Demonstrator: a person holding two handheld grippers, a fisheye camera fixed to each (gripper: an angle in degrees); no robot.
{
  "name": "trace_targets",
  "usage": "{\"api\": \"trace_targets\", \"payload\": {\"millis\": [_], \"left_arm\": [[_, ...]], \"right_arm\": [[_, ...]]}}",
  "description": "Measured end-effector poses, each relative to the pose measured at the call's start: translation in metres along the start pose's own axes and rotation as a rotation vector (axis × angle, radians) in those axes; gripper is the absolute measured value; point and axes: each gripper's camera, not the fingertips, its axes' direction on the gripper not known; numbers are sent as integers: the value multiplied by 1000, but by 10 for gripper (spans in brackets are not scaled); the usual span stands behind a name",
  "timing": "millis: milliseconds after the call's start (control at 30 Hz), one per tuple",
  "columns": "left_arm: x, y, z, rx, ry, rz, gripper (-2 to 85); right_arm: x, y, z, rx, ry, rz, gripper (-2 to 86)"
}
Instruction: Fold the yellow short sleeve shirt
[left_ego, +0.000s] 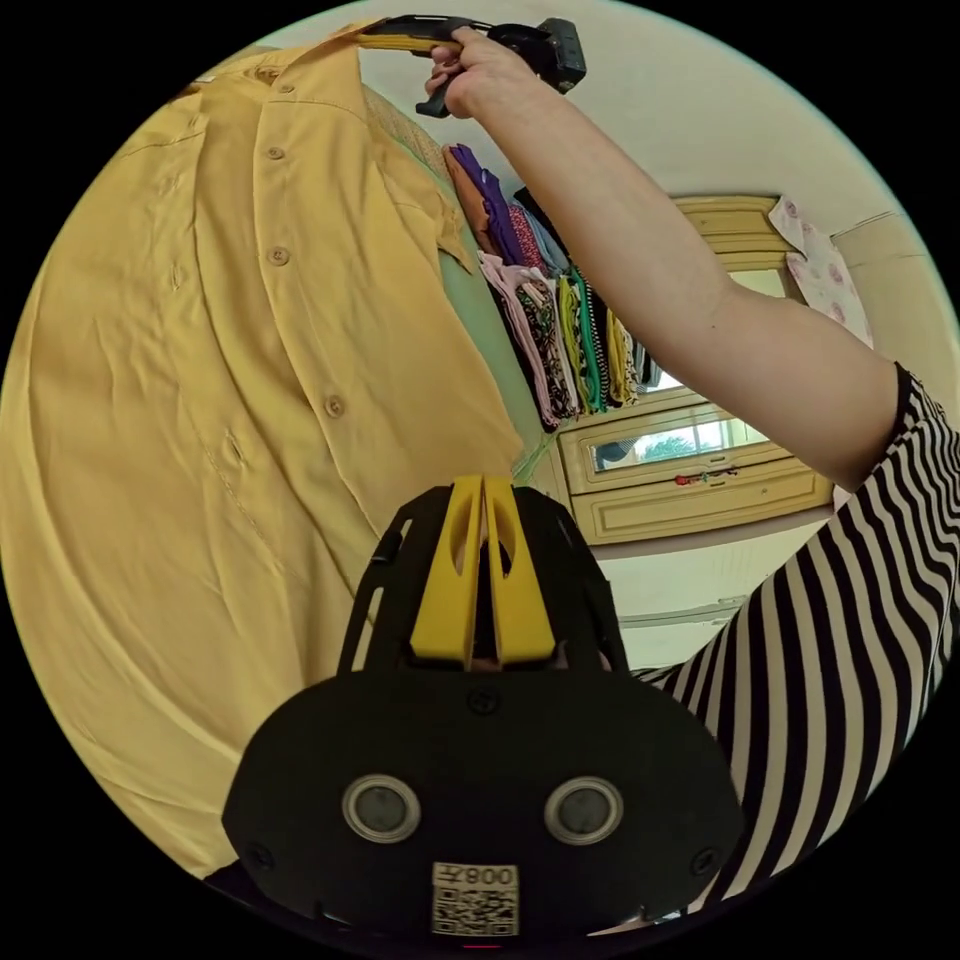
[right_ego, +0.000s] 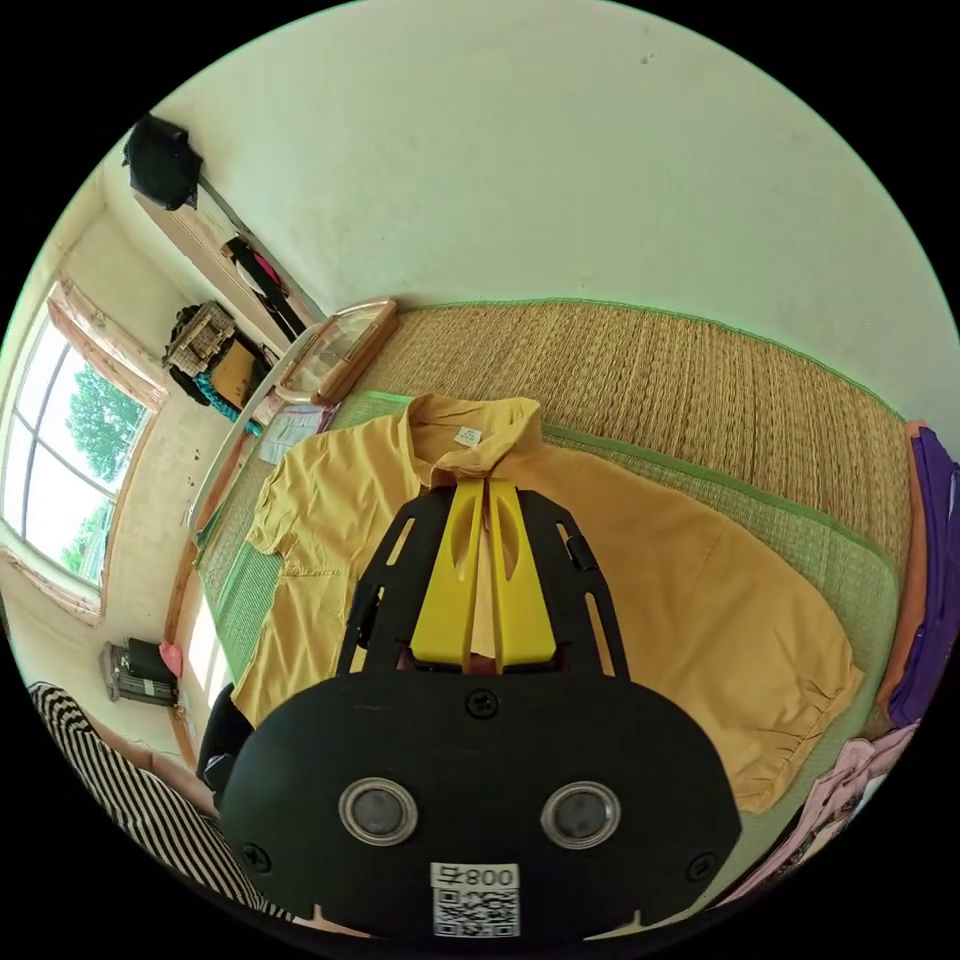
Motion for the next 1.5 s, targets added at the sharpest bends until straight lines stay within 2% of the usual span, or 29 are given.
{"api": "trace_targets", "payload": {"millis": [67, 200, 300, 567, 800, 1100, 1500], "left_arm": [[4, 4, -5, 20, -21, 17, 6], [-7, 9, -36, 188, -177, 2, 26], [-36, -6, -51, 251, -194, -40, 54], [-72, -34, -27, 120, -275, -95, 66], [-79, -17, -32, 159, -339, -112, 61], [-113, -12, -17, 85, -277, -127, 16], [-138, 58, -70, 304, -21, -110, 3]], "right_arm": [[6, 1, -6, 6, -24, -2, 6], [20, 12, -10, 6, -76, 0, 7], [30, 22, -13, 13, -121, 6, 7], [52, 36, -29, 38, -182, -3, 7], [70, 43, -27, 50, -214, 7, 6], [73, 42, -18, 50, -233, 24, 6], [32, 1, 11, 24, -172, 22, 6]]}}
